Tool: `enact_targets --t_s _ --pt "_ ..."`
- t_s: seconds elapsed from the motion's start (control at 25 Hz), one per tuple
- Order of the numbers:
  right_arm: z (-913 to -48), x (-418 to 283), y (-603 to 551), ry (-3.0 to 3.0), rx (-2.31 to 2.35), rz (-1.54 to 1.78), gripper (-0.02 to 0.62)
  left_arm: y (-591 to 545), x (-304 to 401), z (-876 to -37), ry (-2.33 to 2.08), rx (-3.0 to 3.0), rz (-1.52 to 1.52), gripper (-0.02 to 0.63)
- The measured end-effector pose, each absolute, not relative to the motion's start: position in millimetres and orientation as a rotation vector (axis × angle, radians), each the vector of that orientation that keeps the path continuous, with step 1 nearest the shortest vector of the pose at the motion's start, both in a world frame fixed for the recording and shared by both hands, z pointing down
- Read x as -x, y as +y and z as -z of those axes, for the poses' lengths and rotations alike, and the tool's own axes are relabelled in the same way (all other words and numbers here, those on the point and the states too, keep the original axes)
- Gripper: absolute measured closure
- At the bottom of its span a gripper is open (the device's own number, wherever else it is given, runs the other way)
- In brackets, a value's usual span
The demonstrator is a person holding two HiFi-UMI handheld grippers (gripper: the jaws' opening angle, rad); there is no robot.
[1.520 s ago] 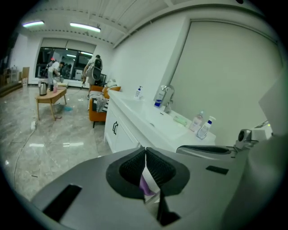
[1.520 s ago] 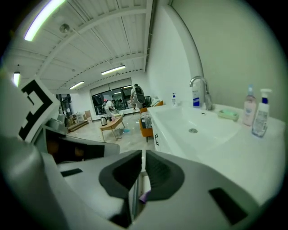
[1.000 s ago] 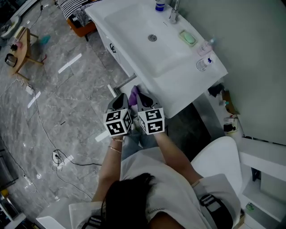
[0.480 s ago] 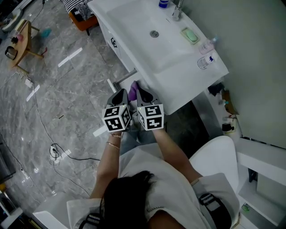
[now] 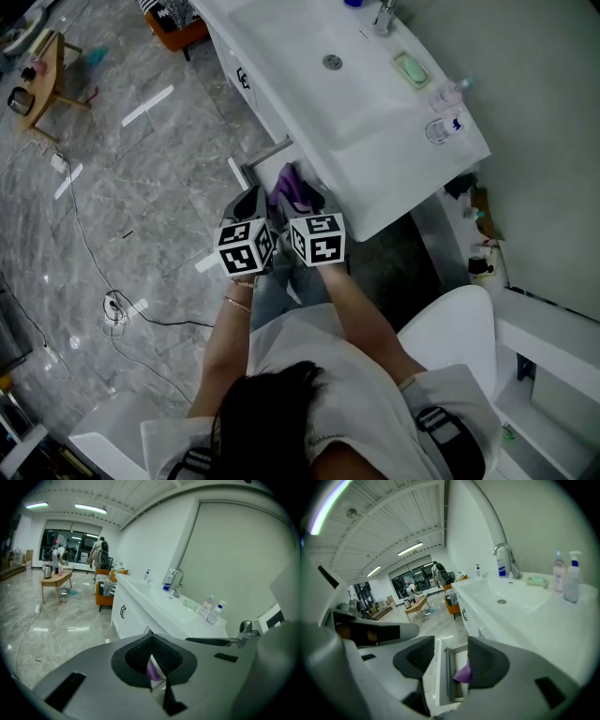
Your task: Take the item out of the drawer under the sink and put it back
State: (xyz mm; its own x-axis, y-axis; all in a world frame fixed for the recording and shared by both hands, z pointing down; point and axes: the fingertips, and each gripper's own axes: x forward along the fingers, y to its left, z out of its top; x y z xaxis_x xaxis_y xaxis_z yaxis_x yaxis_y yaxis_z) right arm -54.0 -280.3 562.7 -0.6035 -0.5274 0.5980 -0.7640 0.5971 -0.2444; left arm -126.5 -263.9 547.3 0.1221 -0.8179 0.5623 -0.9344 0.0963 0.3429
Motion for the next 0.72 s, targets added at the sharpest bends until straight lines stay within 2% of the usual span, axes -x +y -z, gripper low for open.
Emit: enact_targets --t_s 0.24,0.72 --pt "-591.7 61.7 -283.8 -2.287 -1.012 -0.711 0.345 -266.4 144.2 -571.4 -1.704 -1.670 -0.258 0.603" --pt "-656.6 73.6 -311.8 -2.216 -1.035 -0.704 0.320 -303.4 159.1 -620.6 -1.697 -1.628 -0.289 0.603"
